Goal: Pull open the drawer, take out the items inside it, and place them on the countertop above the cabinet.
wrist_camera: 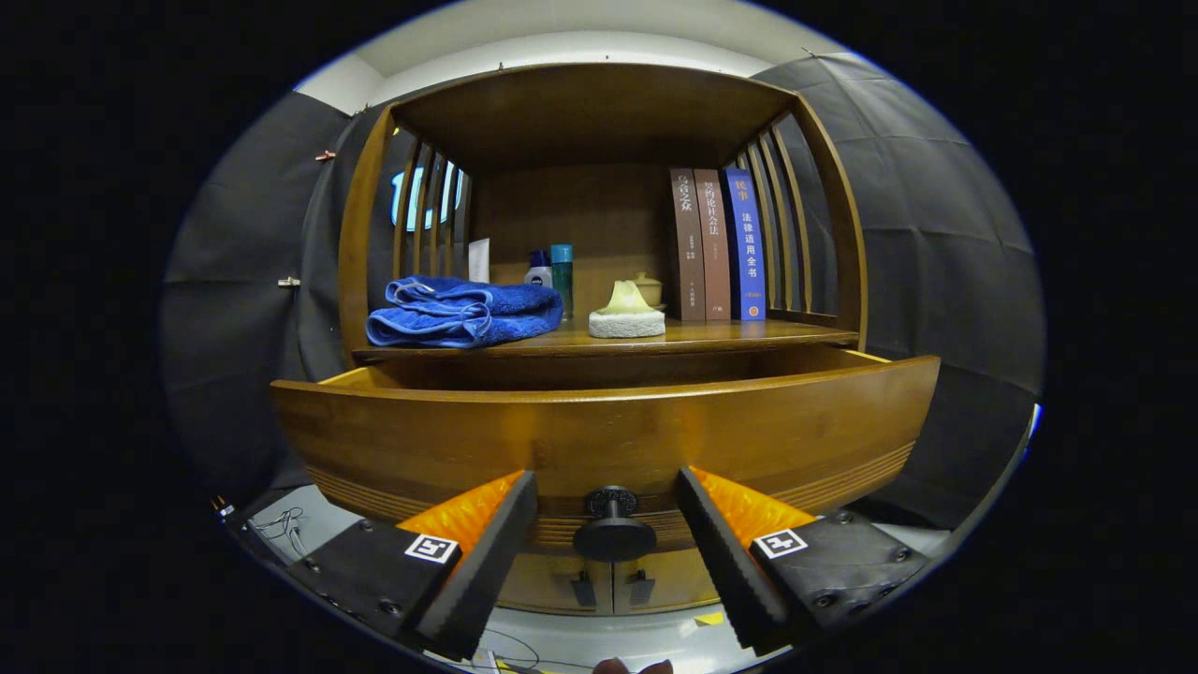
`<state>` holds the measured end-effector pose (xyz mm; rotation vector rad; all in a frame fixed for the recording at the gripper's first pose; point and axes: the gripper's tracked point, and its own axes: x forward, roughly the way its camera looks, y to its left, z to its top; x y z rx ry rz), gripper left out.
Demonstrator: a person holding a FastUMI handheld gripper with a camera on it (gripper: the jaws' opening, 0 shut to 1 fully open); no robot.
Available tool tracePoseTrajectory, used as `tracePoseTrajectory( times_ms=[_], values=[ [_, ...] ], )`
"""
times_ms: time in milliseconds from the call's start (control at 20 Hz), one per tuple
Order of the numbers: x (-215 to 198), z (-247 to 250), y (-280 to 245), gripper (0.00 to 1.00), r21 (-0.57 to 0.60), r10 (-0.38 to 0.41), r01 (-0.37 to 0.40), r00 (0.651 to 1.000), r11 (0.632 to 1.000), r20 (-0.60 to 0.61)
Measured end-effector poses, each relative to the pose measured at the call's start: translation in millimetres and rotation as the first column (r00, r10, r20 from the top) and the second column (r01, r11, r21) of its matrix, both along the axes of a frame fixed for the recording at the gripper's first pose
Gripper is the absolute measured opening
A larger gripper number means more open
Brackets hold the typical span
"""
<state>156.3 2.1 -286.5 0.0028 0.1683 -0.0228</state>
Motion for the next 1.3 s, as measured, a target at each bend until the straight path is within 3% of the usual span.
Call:
tracePoseTrajectory(
  times_ms=[650, 900, 1150, 1300],
  values=[
    [87.3, -6.3, -1.3, 0.99, -0.051, -0.004, 0.003, 1.0, 0.999, -0.014],
    [85.7, -2.9, -2.2, 0.99, -0.095, -0.009, 0.008, 1.0, 0.995, -0.01],
    [55.5, 67.8, -1.9, 0.99, -0.07, -0.004, 0.01, 0.997, 0.997, 0.081],
    [15.0, 113.7, 10.1, 0.99, -0.022, 0.015, -0.013, 0.995, 1.0, 0.102]
  ],
)
